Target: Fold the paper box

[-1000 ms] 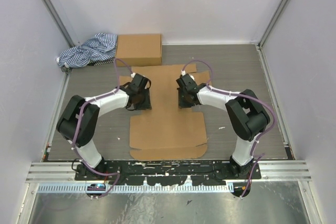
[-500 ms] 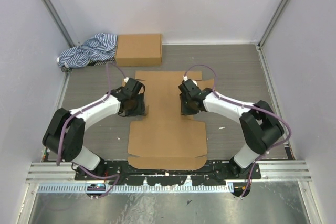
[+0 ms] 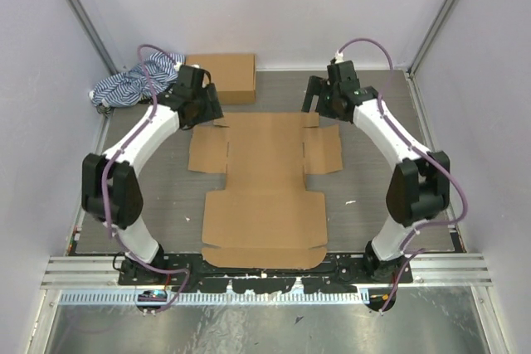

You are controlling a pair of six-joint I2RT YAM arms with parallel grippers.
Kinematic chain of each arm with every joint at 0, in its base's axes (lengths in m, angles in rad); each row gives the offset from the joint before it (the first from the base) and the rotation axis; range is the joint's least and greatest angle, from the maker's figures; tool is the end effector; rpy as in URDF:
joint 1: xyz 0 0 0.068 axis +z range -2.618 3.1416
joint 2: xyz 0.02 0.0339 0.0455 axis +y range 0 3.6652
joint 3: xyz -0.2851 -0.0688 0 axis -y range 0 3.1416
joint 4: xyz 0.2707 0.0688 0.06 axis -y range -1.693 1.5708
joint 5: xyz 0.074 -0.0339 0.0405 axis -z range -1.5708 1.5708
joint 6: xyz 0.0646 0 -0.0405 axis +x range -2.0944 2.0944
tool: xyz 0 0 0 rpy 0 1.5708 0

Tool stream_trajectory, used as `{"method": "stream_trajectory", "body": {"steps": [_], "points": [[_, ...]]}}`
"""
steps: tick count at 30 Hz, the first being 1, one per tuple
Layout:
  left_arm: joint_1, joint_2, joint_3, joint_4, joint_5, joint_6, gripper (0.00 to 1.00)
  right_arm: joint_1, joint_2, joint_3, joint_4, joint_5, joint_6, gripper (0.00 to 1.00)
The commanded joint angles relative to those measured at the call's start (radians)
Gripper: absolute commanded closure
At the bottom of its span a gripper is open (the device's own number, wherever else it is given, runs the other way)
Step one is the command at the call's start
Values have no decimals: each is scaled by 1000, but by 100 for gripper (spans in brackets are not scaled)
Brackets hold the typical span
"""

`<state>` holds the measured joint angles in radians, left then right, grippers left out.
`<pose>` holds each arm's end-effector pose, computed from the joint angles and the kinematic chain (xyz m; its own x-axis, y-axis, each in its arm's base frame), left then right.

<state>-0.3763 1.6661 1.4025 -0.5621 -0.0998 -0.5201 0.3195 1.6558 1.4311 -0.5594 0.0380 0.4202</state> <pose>0.3910 -0.1476 0.2831 -0.7437 -0.2378 -0.6248 -0.0769 0.9588 -0.2734 0.3991 0.1295 0.2979 -0.7297 0.1880 -0.6574 0.0103 0.9644 0.2643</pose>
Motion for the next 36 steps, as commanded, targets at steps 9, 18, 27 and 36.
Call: {"method": "stream_trajectory", "body": {"steps": [9,18,27,36], "points": [[101,365,296,5,37,82,32,-95,398,282,48,-88,-82,8],[192,463,336,74,142,37,35,-127,509,370,73,-156,-105,11],[194,537,380,95,177,58,37,-132,598,428,71,-201,-128,15],[197,569,365,144,247,34,41,-131,610,414,71,-244,-138,21]]}}
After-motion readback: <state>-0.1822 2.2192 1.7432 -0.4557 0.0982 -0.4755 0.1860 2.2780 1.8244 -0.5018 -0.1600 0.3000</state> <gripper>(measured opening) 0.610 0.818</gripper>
